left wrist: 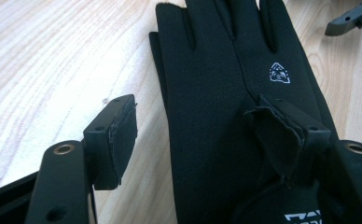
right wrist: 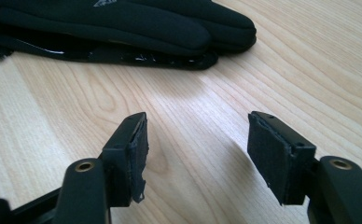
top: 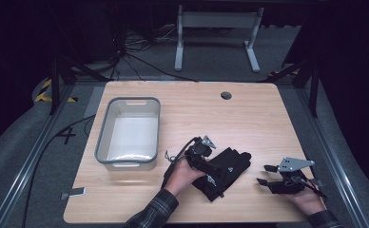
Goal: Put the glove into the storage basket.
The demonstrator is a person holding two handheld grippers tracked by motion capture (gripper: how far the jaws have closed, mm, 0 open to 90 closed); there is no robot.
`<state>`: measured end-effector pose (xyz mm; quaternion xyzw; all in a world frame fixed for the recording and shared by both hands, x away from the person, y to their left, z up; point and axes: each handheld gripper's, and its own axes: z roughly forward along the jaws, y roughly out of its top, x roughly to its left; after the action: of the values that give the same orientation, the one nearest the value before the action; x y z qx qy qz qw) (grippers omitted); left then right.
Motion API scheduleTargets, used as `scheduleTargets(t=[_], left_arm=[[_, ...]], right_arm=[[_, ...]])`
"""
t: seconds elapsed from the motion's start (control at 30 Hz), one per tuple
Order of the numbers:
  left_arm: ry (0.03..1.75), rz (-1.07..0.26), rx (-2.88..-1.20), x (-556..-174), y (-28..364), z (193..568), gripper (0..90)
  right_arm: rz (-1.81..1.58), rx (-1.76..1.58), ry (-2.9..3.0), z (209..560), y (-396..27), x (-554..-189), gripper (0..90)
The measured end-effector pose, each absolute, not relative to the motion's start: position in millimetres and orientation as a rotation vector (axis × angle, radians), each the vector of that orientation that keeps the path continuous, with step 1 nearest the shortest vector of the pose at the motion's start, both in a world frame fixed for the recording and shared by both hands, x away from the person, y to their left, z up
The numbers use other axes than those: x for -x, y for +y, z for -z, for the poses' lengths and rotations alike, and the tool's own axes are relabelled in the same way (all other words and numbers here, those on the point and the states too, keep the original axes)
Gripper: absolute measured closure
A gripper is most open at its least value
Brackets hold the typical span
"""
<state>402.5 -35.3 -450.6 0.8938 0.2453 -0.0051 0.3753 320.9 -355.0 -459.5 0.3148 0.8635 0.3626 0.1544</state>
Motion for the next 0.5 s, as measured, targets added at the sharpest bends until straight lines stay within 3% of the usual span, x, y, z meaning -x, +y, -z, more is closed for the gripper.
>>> scheduleTargets(t=[0.33,0.5], left_arm=[[0.61,0.023,-2.316,-400.8,-39.5,454.3,36.4],[0.607,0.101,-2.307,-403.1,-38.7,457.3,44.1]], right_arm=[[-1.041,-0.895,2.442,464.7,-357.0,-321.2,35.6],[-1.063,-0.886,2.43,467.1,-357.0,-321.6,31.1]])
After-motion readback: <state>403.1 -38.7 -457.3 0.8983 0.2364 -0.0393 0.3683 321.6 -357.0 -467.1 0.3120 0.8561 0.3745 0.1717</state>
